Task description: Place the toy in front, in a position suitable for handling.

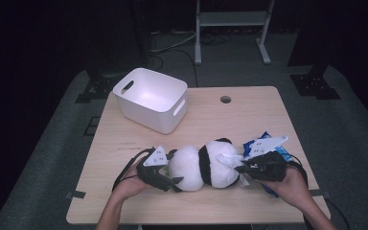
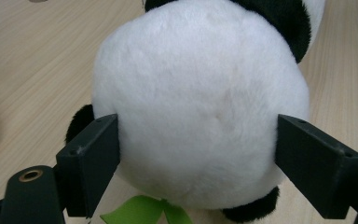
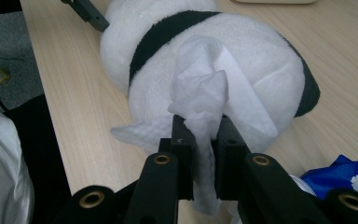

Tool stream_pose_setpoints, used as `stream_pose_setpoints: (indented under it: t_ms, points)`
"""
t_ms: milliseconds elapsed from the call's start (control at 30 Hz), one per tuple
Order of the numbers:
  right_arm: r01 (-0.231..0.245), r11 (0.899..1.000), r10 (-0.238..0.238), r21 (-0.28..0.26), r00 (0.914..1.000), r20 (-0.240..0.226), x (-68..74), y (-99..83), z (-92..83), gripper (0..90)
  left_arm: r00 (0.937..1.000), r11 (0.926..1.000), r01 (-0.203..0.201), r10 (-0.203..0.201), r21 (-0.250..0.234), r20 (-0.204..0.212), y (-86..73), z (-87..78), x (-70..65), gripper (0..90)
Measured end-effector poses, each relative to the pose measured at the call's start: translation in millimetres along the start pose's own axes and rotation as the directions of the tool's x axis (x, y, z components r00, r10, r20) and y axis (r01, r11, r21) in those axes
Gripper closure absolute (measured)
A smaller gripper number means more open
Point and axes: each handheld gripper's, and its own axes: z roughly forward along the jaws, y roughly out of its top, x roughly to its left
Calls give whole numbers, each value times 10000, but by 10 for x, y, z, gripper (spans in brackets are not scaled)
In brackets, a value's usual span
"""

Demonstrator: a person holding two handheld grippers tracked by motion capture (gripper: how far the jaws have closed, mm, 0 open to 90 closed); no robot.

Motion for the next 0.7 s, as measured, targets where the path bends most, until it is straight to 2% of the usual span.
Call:
stream_pose_setpoints:
  t_ms: [333, 467, 700]
  points:
    - [460, 9989, -460, -1, 9987, -211, 82, 244, 164, 800, 10000, 10000, 12, -12, 9, 53, 0, -3, 7, 153]
    - [836, 9965, -834, 33, 9960, -313, 134, 385, 263, 800, 10000, 10000, 5, -5, -6, 75, 0, -3, 11, 152]
    - [1325, 9903, -1310, 421, 9907, -371, 204, 557, 457, 801, 10000, 10000, -40, 41, -77, 86, 9, -26, 29, 151]
